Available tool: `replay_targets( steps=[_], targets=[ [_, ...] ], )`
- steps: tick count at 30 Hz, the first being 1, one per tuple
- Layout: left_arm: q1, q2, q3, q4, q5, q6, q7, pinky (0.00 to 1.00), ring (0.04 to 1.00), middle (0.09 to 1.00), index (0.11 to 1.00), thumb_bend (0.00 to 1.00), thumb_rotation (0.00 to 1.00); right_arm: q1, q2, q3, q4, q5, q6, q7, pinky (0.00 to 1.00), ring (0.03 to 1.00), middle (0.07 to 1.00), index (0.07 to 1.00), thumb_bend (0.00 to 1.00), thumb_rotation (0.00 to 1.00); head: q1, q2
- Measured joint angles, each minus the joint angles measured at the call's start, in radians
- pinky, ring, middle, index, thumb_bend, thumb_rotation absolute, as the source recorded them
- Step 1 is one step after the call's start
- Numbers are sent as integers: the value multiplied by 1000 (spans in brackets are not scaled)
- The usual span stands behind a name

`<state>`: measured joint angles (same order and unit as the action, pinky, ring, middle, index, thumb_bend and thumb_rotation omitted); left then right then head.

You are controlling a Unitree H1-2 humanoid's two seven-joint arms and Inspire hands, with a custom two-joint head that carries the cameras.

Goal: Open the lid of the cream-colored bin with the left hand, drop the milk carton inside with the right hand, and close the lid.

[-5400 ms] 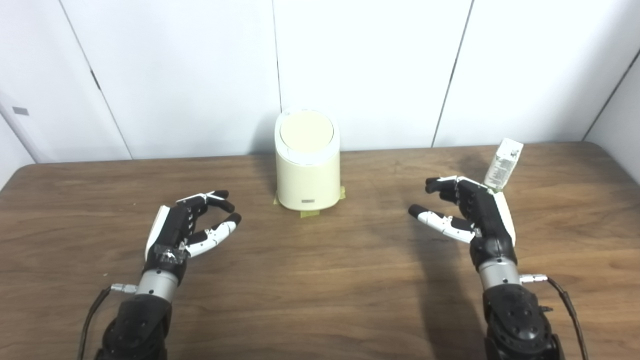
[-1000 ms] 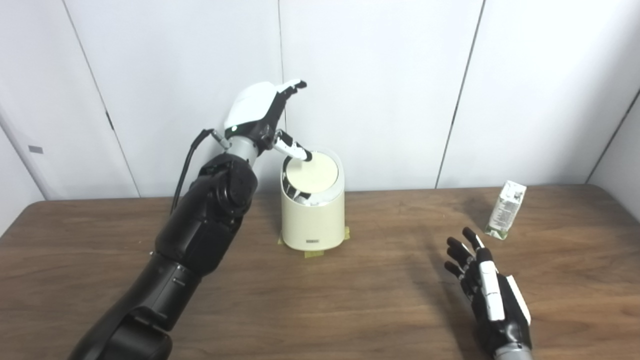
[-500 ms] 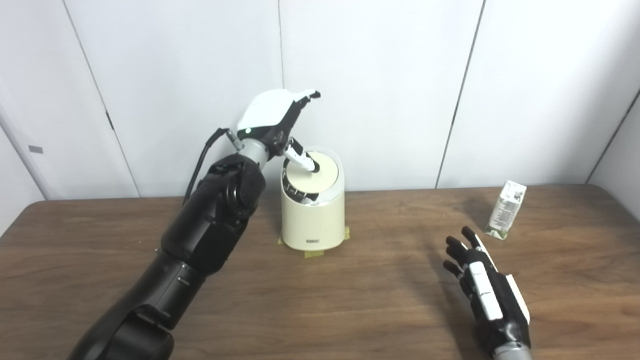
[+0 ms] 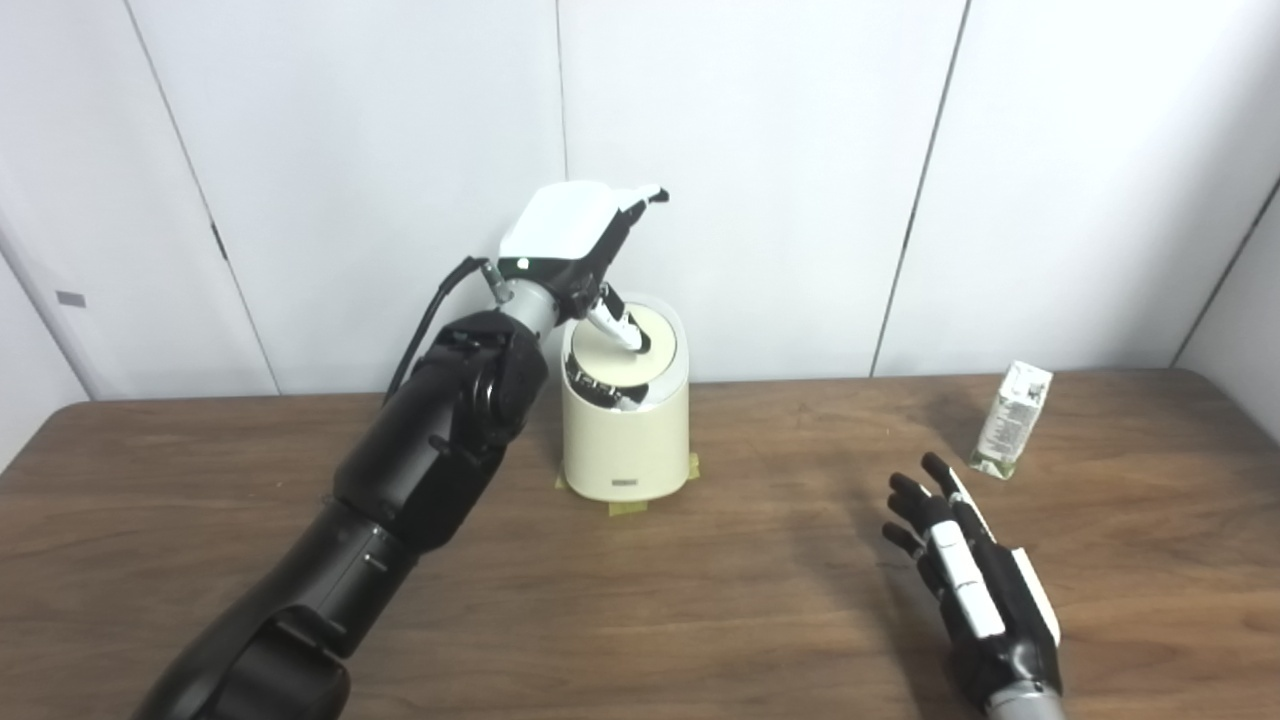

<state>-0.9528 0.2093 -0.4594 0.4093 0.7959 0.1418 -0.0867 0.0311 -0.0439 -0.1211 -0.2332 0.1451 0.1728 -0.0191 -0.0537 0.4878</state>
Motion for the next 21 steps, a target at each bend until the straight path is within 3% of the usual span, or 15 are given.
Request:
replay_targets(
  steps=[6, 21],
  targets=[
    [0, 2, -1, 8, 12, 2, -9, 861, 899, 906, 919, 1000, 43, 0, 1, 1, 0, 0, 10, -1, 833, 888, 868, 935, 624, 715, 0, 2],
    [0, 13, -9, 8, 71, 3, -33, 804, 881, 873, 896, 1000, 33, 0, 4, 0, 0, 4, 15, -13, 837, 893, 870, 933, 630, 687, 3, 9]
  ],
)
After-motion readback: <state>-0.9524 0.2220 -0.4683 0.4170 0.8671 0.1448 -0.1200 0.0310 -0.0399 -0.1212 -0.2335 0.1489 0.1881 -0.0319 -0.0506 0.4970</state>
